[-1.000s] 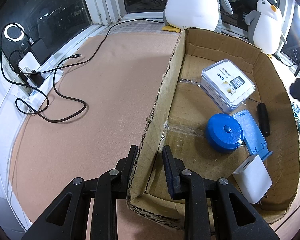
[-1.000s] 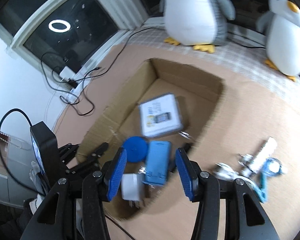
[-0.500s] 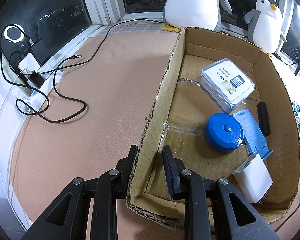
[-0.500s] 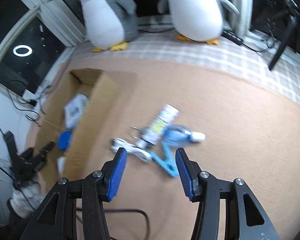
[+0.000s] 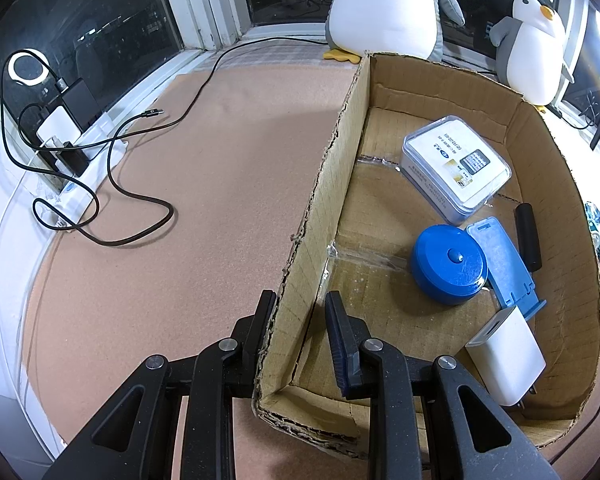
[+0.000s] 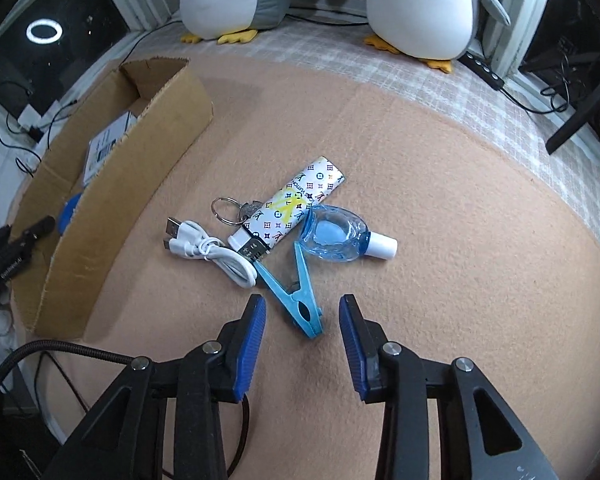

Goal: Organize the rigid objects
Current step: 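Move the right gripper to the blue clothespin and grasp it, then carry the blue clothespin into the box and open the right gripper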

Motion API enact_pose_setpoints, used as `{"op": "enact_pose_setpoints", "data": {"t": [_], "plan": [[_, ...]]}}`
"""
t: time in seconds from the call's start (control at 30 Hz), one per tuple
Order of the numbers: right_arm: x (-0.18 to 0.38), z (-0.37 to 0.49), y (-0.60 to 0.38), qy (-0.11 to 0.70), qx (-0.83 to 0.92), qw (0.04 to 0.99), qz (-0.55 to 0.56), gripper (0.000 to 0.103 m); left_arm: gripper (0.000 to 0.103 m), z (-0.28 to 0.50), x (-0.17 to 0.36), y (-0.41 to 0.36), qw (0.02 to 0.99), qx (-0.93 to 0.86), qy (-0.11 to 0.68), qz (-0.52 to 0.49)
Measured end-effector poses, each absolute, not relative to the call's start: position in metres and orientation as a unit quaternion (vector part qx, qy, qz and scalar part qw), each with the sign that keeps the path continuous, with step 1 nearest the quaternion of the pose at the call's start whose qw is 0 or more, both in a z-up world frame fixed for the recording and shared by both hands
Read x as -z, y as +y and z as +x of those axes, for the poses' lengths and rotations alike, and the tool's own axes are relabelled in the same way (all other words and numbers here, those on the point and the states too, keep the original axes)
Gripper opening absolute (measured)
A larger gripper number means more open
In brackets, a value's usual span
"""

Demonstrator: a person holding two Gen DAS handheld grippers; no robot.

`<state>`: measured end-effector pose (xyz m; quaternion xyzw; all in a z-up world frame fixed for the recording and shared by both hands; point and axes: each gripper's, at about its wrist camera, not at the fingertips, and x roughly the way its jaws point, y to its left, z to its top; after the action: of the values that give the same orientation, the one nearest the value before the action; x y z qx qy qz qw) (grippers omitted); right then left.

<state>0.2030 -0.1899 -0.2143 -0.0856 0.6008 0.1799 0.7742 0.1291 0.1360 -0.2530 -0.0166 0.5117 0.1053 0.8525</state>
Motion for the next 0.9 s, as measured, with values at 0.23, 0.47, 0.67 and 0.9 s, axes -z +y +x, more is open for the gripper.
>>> {"op": "enact_pose_setpoints", "data": {"t": [0.23,0.47,0.67,0.9], "plan": [[0.223,0.204,-0.180,0.602,-0.177,0.769,-0.121,0.028,0.026,0.129,0.253,0.135,0.853,-0.105,0.512,-0.017],[0.229,0.207,-0.170,0.602,-0.179,0.766,-0.137,0.024,0.026,0.129,0.253,0.135,0.852,-0.105,0.512,-0.016],[0.231,0.210,-0.165,0.603,-0.183,0.765,-0.136,0.019,0.026,0.129,0.253,0.135,0.852,-0.106,0.512,-0.016],[0.231,0.203,-0.171,0.602,-0.185,0.768,-0.120,0.015,0.026,0.130,0.253,0.135,0.852,-0.106,0.512,-0.016]]}}
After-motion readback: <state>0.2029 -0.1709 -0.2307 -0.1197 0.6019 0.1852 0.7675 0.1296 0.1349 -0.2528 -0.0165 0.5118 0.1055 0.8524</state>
